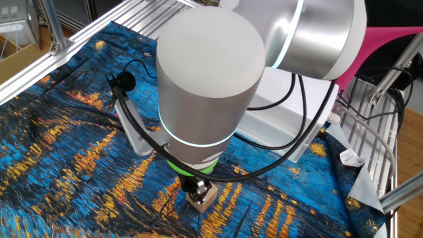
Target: Pick up the small block on the left and move it to the right
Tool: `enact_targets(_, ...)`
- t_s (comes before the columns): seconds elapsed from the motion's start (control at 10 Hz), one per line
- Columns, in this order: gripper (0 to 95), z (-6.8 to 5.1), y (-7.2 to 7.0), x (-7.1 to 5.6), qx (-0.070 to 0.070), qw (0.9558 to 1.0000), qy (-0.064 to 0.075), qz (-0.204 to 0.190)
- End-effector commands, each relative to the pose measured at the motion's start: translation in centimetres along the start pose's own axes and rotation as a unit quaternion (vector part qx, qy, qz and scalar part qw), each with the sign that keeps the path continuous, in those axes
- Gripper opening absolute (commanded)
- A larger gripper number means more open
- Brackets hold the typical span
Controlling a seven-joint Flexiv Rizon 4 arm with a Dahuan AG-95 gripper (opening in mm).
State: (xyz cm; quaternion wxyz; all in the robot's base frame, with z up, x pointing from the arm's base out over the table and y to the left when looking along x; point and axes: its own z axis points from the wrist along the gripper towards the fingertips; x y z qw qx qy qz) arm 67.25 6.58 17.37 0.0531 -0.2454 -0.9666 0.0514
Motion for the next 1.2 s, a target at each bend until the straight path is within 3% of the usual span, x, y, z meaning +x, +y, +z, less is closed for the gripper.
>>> enact_targets(0.1,76.0,-0.51,-0.76,-2.40,-0.018,0.9997,0.017,-0.006)
enact_targets(0.5,76.0,-0.53,-0.89,-2.54,-0.046,0.9952,0.040,0.076)
enact_targets(0.7,76.0,-0.57,-0.86,-2.46,-0.055,0.9947,0.044,0.075)
enact_targets(0.9,76.0,-0.57,-0.86,-2.45,-0.056,0.9953,0.040,0.067)
enact_targets(1.2,76.0,-0.56,-0.85,-2.45,-0.059,0.9938,0.045,0.082)
